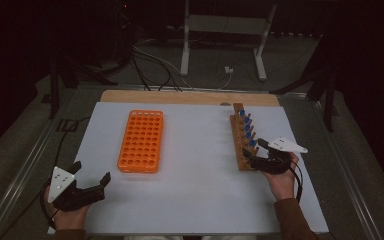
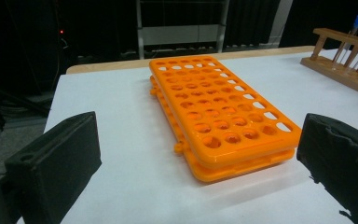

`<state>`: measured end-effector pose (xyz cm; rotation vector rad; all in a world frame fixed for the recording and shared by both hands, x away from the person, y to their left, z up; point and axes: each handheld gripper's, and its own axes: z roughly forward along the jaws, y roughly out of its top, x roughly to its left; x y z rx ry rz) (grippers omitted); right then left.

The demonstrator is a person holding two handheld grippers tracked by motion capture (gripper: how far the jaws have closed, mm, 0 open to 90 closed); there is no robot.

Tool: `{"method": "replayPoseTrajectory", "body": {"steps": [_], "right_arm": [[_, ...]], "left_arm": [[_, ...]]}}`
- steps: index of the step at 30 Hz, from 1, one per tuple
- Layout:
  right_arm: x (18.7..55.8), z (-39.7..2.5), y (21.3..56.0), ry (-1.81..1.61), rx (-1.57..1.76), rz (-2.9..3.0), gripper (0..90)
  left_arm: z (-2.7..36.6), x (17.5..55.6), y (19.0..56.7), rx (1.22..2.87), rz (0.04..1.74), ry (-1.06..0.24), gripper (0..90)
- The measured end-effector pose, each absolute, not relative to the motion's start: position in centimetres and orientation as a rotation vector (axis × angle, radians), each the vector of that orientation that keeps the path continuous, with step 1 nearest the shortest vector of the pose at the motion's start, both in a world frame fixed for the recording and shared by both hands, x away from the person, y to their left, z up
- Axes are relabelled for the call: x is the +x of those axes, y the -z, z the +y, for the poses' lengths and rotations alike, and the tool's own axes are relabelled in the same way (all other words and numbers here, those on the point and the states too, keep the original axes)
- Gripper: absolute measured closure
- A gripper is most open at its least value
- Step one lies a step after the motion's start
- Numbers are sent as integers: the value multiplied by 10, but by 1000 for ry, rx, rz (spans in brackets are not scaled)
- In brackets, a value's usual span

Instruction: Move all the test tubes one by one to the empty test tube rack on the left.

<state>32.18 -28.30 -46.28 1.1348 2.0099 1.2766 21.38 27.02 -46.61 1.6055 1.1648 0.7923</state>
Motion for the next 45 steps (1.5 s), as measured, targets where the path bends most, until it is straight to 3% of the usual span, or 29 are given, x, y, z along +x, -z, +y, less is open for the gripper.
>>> {"method": "replayPoseTrajectory", "body": {"steps": [1,2,3,4,5,10,34,45], "right_arm": [[322,-282,463,-1275,1138,2003,368],[324,-282,465,-1277,1133,2010,477],[324,-282,465,-1277,1133,2010,477],[325,-281,467,-1268,1132,2014,576],[325,-281,467,-1268,1132,2014,576],[326,-280,470,-1265,1124,2004,746],[326,-279,464,-1253,1120,1954,768],[326,-282,446,-1269,1137,1965,768]], "left_arm": [[270,214,466,1606,1164,-791,5],[270,214,466,1606,1163,-792,5],[270,214,466,1606,1163,-792,5],[270,214,466,1606,1163,-791,5],[270,214,466,1606,1163,-791,5],[270,214,467,1607,1165,-789,5],[268,215,466,1617,1178,-804,5],[255,221,450,1635,1064,-791,5]]}}
